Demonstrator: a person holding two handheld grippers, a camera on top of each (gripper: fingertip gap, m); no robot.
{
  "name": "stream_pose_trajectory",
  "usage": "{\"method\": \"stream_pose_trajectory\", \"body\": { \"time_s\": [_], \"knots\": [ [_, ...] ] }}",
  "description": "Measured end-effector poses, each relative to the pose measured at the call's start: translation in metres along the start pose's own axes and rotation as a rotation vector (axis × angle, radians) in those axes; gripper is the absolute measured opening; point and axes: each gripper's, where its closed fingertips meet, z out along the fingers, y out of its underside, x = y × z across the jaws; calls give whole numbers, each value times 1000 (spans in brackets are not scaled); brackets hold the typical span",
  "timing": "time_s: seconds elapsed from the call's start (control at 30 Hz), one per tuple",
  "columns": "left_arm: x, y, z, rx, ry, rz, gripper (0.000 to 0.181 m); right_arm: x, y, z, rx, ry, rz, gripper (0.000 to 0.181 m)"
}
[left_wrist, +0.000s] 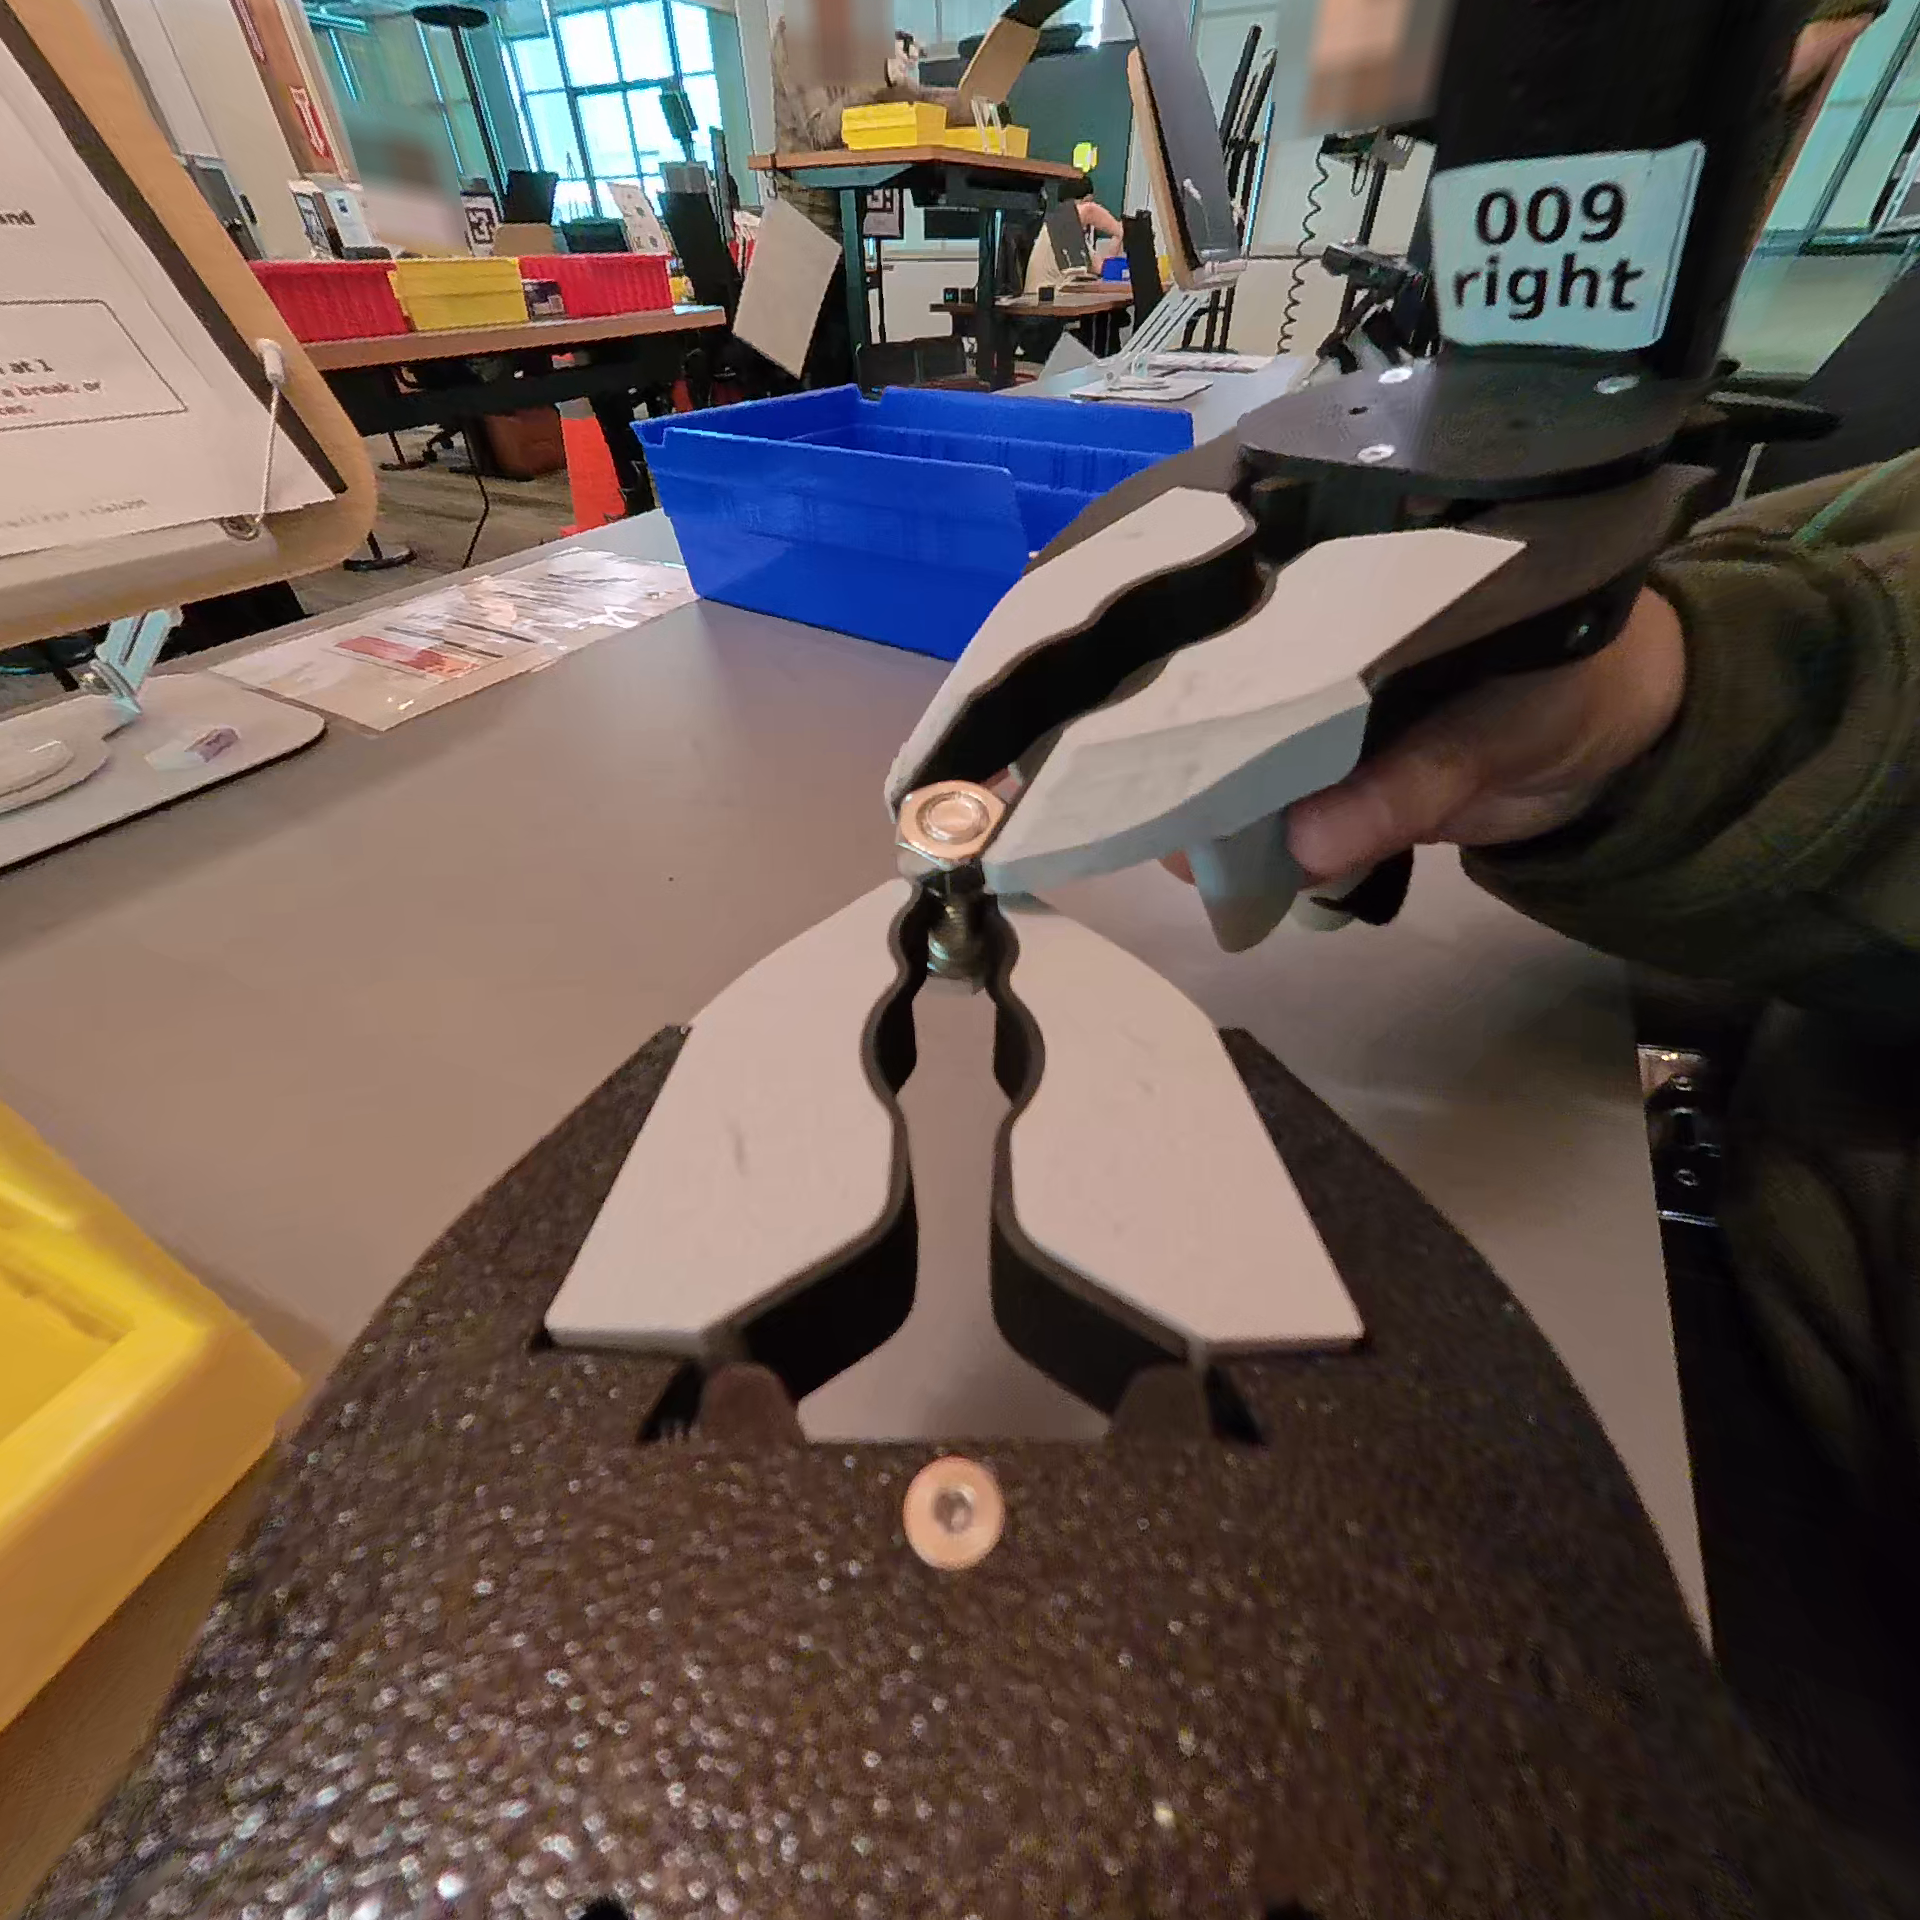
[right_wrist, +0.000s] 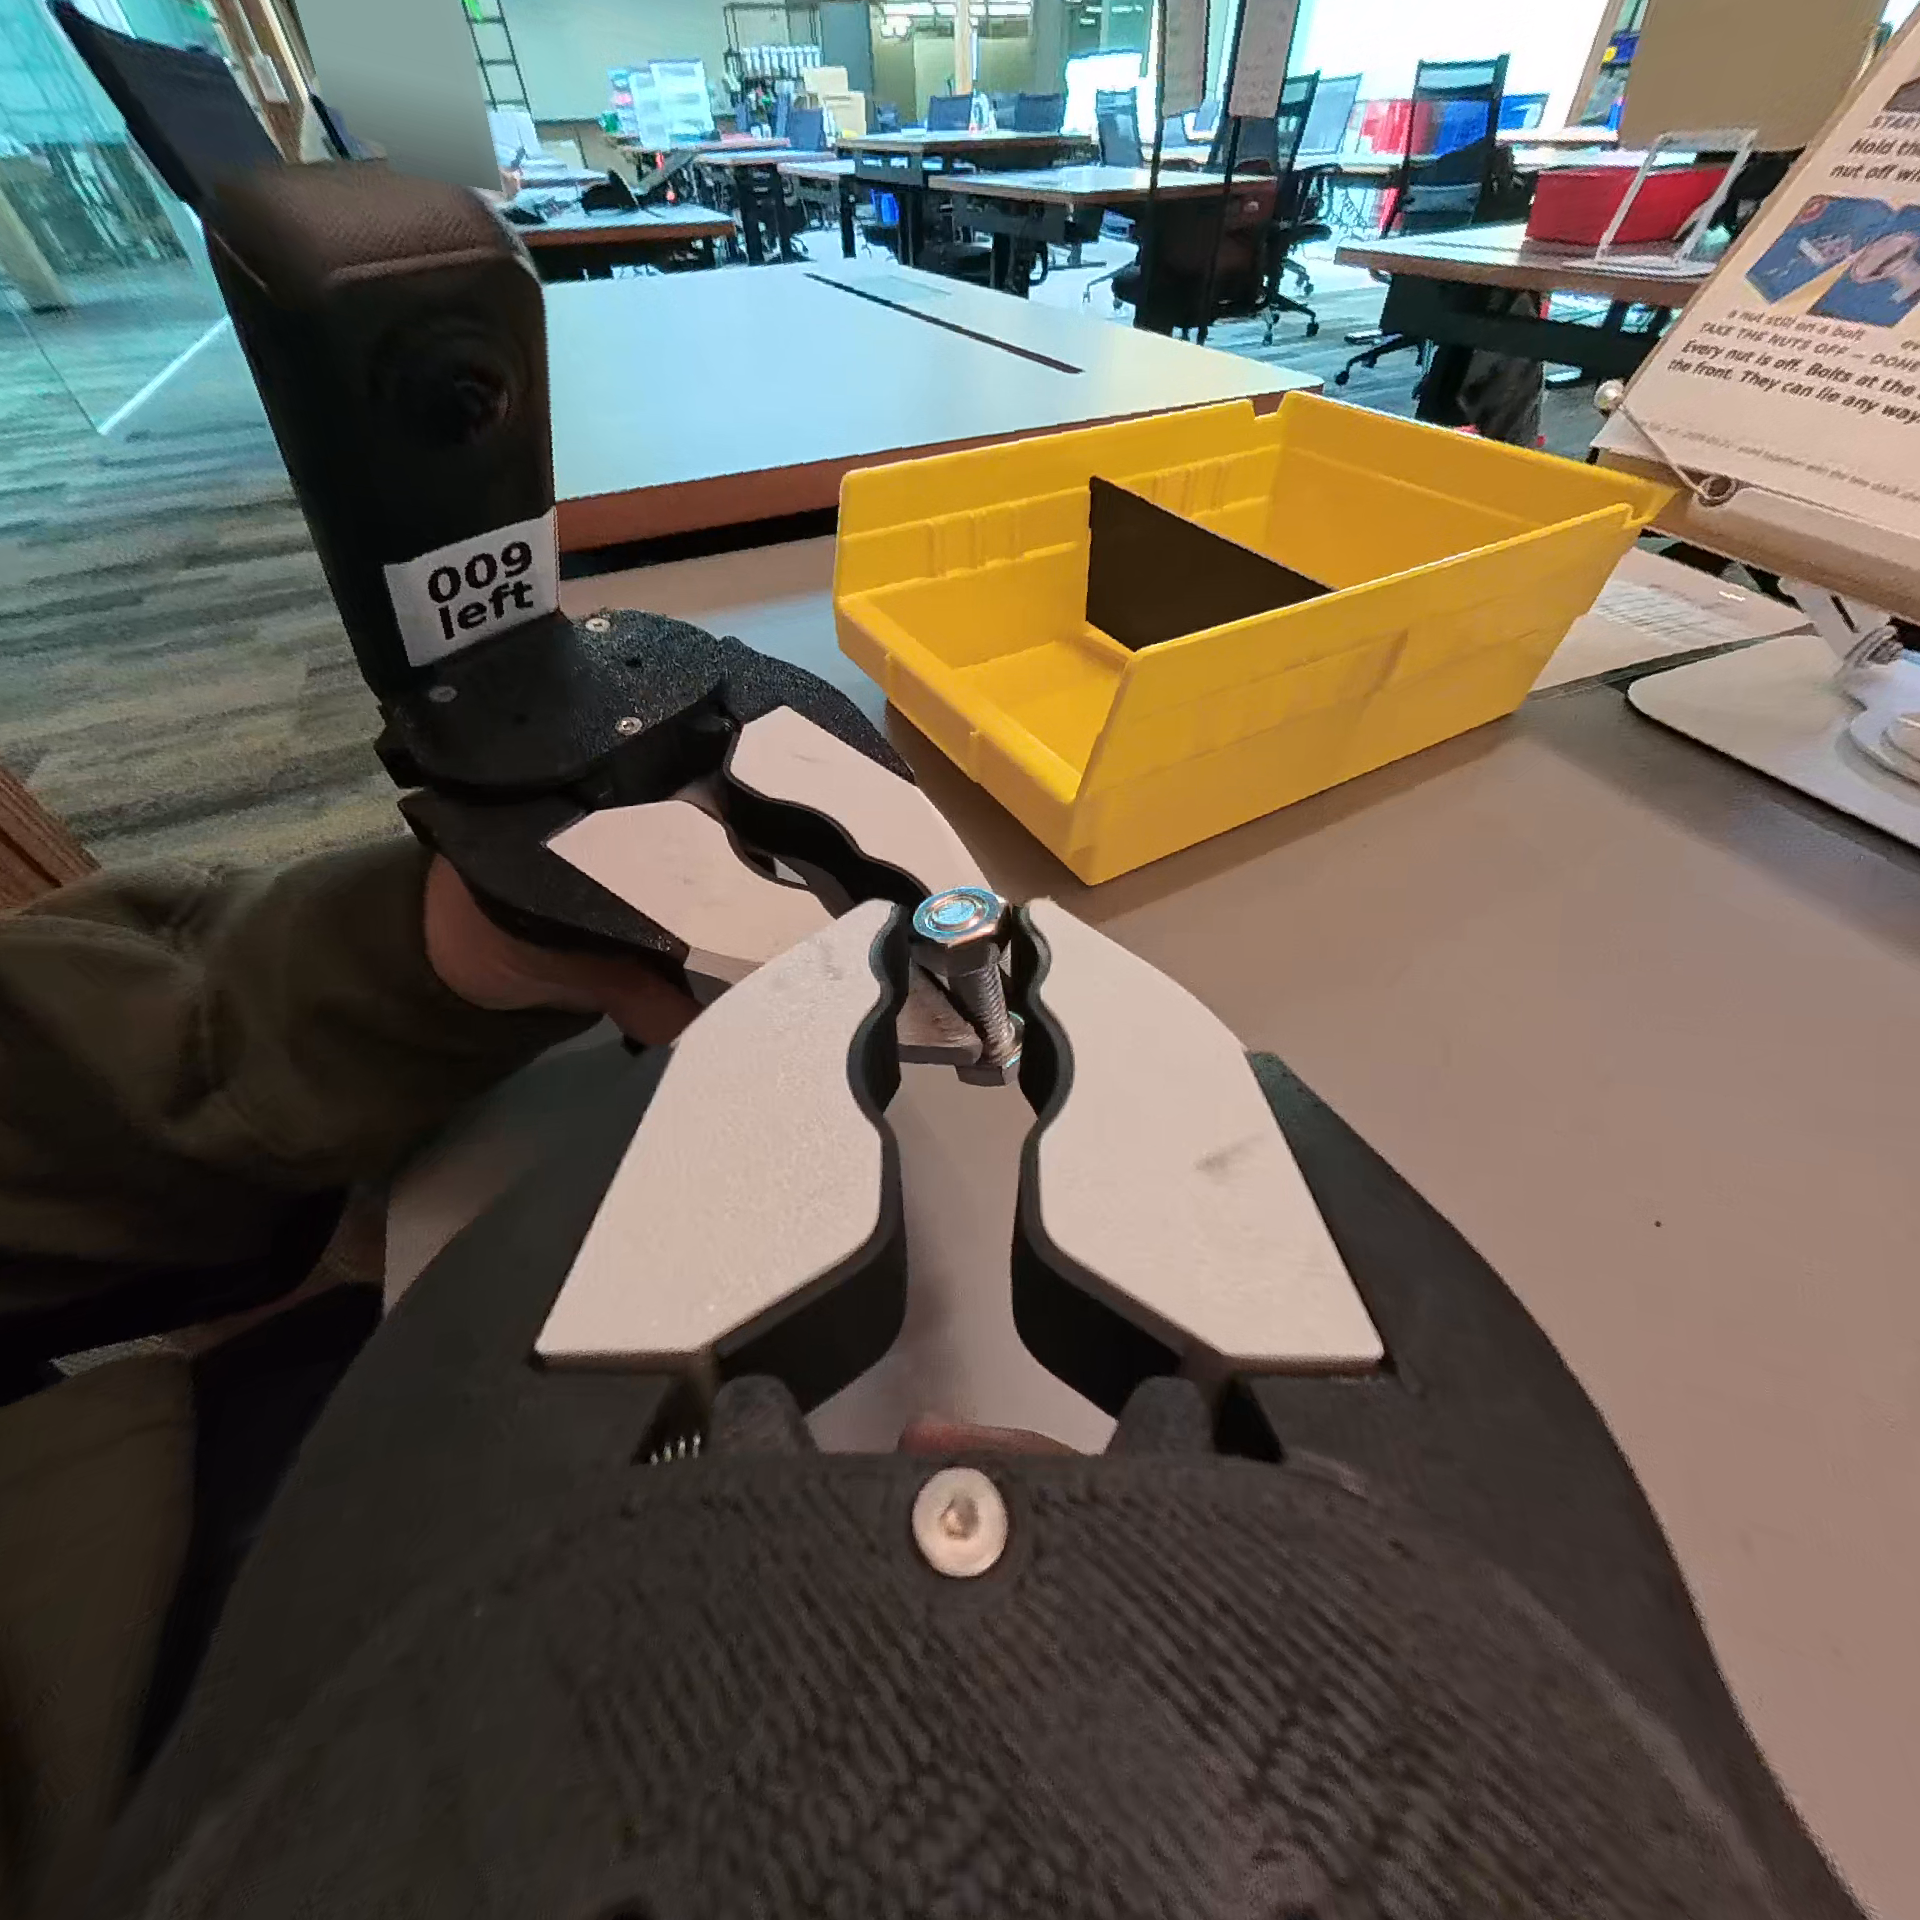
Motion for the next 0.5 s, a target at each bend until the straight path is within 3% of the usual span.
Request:
{"method": "stream_pose_trajectory", "body": {
  "time_s": [0.27,0.5],
  "knots": [
    [2,-14,-4,97,27,-35,18,9,-20,-10,215,-75,335,18],
    [3,-13,-2,92,22,-27,17,7,-20,-8,214,-82,345,18]
  ]
}}
